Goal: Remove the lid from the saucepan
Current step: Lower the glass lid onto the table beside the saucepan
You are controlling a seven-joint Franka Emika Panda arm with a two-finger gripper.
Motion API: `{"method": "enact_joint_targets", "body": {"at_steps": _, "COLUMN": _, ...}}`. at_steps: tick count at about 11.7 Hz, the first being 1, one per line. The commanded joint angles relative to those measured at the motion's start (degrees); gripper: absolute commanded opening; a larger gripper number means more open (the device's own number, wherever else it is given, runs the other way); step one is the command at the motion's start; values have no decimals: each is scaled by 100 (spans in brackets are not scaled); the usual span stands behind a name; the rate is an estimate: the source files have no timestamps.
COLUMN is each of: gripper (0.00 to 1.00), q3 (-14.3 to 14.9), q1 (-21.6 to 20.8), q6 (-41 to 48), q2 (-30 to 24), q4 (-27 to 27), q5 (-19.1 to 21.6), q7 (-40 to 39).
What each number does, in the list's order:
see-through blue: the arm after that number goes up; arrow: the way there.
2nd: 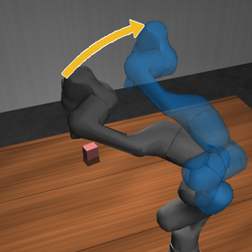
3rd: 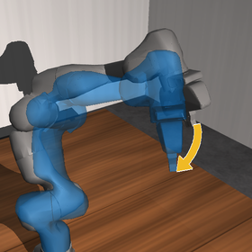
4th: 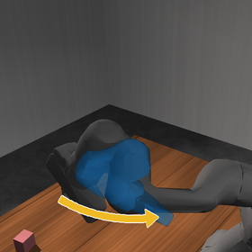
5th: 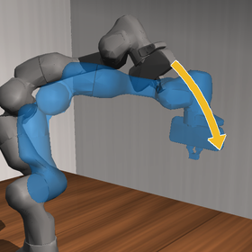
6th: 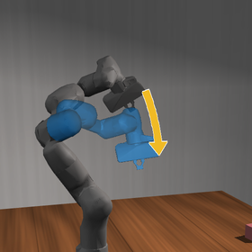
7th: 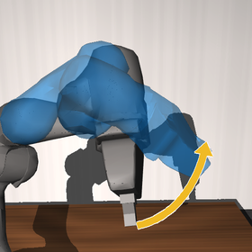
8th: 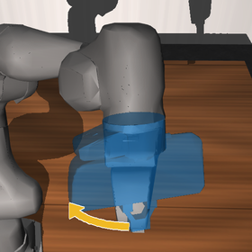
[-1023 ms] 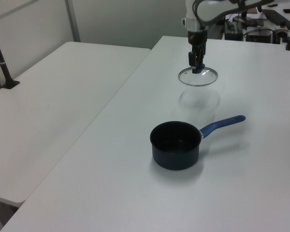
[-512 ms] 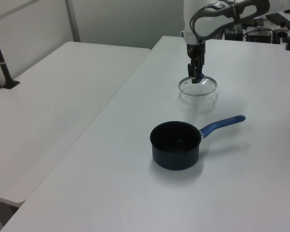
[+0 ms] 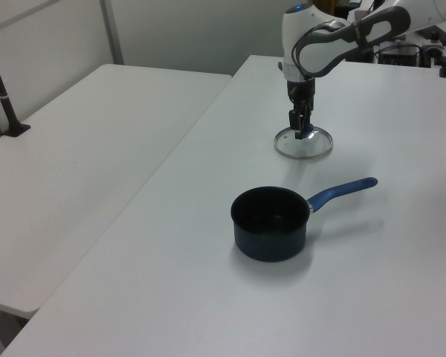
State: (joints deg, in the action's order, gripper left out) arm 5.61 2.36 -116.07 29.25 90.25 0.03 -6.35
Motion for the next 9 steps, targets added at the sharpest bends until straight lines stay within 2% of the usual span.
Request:
{"method": "enact_joint_targets", "body": {"at_steps": 1, "gripper": 59, "q3": -7, "q1": -25, "q6": -153, "q2": -51, "q4": 169, "q5": -117, "q7": -41}}
{"method": "enact_joint_targets", "body": {"at_steps": 3, "gripper": 73, "q3": -7, "q1": -25, "q6": -144, "q2": -51, "q4": 169, "q5": -108, "q7": 11}}
{"method": "enact_joint_targets", "body": {"at_steps": 7, "gripper": 88, "q3": -7, "q1": -16, "q6": -91, "q2": -60, "q4": 160, "q5": -99, "q7": 20}}
{"method": "enact_joint_targets", "body": {"at_steps": 8, "gripper": 99, "q3": -7, "q1": -16, "q6": -74, "q2": -68, "q4": 151, "q5": -82, "q7": 46}}
{"method": "enact_joint_targets", "body": {"at_steps": 9, "gripper": 100, "q3": -7, "q1": -16, "q6": -4, "q2": -112, "q4": 125, "q5": -82, "q7": 55}}
